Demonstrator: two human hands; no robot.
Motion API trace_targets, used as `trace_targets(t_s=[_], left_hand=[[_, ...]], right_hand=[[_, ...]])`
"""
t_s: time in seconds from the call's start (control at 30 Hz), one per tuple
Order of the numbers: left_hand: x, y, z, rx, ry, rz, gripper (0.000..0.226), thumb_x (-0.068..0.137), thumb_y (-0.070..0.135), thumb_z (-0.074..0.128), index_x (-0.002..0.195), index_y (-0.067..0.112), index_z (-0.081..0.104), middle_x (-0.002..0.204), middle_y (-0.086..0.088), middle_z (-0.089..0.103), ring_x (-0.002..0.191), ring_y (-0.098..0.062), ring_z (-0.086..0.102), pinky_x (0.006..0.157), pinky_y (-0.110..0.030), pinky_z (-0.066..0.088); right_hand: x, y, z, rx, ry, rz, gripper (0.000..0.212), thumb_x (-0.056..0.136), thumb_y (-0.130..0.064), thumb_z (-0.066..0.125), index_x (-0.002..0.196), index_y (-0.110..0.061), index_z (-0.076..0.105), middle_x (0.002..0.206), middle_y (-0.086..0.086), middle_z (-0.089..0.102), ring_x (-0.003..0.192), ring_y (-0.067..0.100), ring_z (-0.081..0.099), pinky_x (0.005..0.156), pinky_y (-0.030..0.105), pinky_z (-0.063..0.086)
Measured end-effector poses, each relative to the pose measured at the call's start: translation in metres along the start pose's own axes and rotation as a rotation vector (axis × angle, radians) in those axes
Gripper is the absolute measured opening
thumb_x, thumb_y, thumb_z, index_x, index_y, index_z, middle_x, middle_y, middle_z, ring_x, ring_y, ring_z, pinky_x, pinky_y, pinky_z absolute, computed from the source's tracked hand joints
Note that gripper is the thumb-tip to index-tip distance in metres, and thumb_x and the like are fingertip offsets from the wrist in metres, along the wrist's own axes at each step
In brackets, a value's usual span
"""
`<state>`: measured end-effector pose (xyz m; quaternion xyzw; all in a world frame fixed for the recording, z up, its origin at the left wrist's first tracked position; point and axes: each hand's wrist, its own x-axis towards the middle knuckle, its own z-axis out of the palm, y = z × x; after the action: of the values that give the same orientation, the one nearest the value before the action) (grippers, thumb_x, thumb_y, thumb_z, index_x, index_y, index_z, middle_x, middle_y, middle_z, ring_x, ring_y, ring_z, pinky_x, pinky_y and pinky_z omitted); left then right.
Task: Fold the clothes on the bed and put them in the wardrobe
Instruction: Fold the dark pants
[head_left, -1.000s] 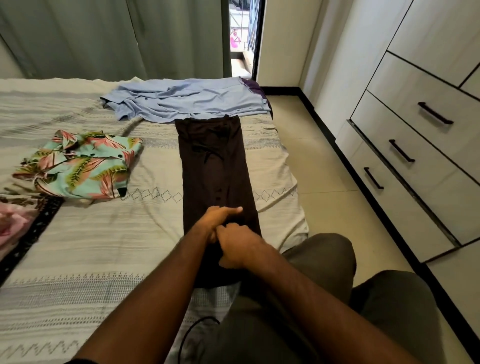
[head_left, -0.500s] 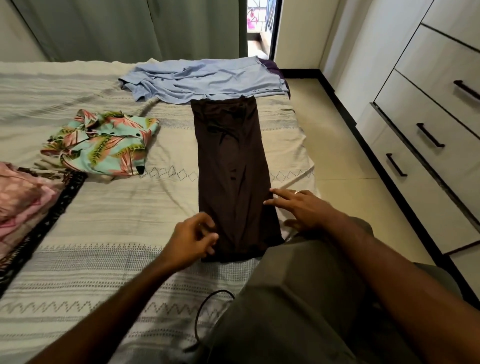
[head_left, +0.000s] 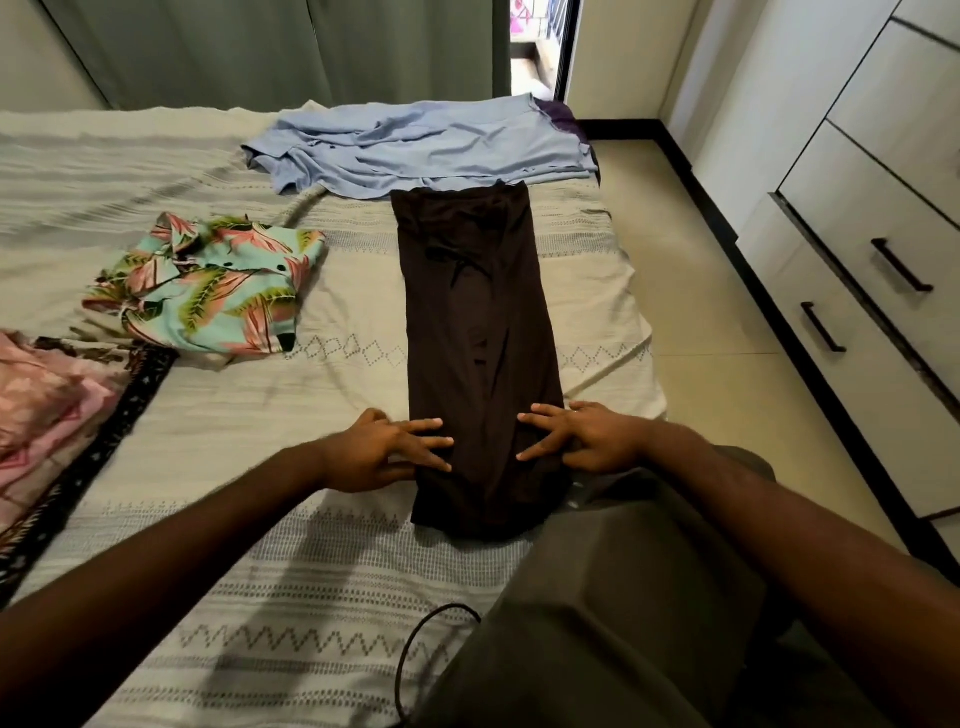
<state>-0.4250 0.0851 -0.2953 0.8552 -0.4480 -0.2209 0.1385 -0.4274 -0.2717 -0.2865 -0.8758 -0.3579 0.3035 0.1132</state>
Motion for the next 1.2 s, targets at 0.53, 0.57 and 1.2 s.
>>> trace_targets(t_s=[0.53, 0.57, 1.2], left_hand=[[0.065, -0.019, -0.020, -1.227, 0.642, -0.883, 0.032, 0.090, 0.032, 0.075, 0.075, 0.010, 0.056, 0.057, -0.001, 0.040, 0.045, -0.011, 0.038, 0.043, -0.024, 0.032], [0.070, -0.017, -0.018, -1.120, 0.676, -0.926, 0.033, 0.090, 0.033, 0.075, 0.076, 0.007, 0.061, 0.057, -0.002, 0.047, 0.046, -0.014, 0.043, 0.043, -0.024, 0.035], [0.062, 0.033, 0.012, -0.745, 1.230, -0.869, 0.055, 0.079, 0.031, 0.085, 0.121, 0.018, 0.052, 0.105, -0.002, 0.061, 0.088, -0.015, 0.062, 0.076, -0.028, 0.053]], right_hand=[[0.070, 0.034, -0.003, 0.966, 0.901, 0.715, 0.042, 0.097, -0.037, 0.063, 0.081, 0.001, 0.070, 0.079, 0.015, 0.070, 0.080, 0.031, 0.066, 0.069, 0.036, 0.045], [0.072, 0.033, -0.002, 0.937, 0.914, 0.741, 0.042, 0.098, -0.038, 0.061, 0.080, -0.001, 0.069, 0.082, 0.017, 0.071, 0.084, 0.034, 0.066, 0.070, 0.036, 0.044], [0.040, 0.012, 0.033, 0.508, 1.313, 0.357, 0.035, 0.078, -0.025, 0.080, 0.110, -0.022, 0.063, 0.109, -0.002, 0.062, 0.098, 0.015, 0.063, 0.083, 0.040, 0.057]])
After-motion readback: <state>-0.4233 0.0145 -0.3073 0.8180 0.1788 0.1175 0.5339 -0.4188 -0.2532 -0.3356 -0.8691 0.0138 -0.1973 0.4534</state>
